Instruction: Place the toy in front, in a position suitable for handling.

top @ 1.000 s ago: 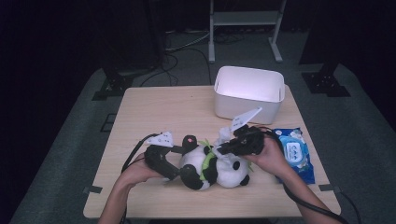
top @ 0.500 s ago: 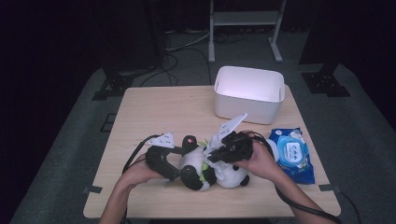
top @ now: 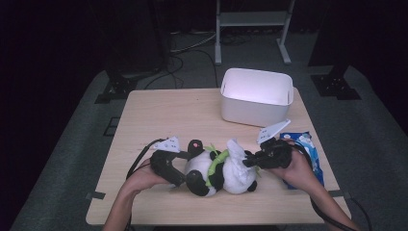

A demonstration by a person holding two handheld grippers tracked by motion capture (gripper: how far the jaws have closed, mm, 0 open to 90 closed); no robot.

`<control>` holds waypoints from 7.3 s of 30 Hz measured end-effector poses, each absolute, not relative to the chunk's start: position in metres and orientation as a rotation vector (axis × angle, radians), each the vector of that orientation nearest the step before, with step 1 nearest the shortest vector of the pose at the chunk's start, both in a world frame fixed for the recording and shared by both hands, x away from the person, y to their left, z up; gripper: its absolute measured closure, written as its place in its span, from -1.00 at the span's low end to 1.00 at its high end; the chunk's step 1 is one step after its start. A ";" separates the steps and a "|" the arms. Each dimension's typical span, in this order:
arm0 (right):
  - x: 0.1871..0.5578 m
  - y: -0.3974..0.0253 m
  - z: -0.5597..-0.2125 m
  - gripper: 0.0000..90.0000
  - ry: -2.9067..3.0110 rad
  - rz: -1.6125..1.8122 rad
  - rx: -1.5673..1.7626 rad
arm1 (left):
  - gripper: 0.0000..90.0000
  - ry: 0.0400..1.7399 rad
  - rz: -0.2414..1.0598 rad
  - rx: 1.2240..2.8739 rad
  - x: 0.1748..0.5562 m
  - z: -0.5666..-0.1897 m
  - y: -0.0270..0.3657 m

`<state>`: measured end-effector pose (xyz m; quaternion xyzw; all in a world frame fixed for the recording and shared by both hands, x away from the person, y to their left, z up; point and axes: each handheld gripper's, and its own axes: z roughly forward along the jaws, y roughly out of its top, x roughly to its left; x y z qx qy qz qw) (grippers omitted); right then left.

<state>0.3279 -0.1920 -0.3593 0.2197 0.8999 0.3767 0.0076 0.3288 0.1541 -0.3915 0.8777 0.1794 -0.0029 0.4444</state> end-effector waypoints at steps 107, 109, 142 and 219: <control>0.331 -0.103 -0.331 0.44 2.778 1.013 0.395 | -0.89 0.396 0.010 2.237 0.324 -0.389 0.151; 0.334 -0.099 -0.331 0.44 2.791 1.005 0.391 | -0.89 0.398 0.010 2.234 0.324 -0.389 0.151; 0.336 -0.065 -0.348 0.53 2.932 0.953 0.345 | -0.89 0.410 0.052 2.228 0.323 -0.387 0.150; 0.354 -0.181 -0.349 0.85 2.726 1.110 0.751 | -0.89 0.402 0.066 2.233 0.324 -0.387 0.149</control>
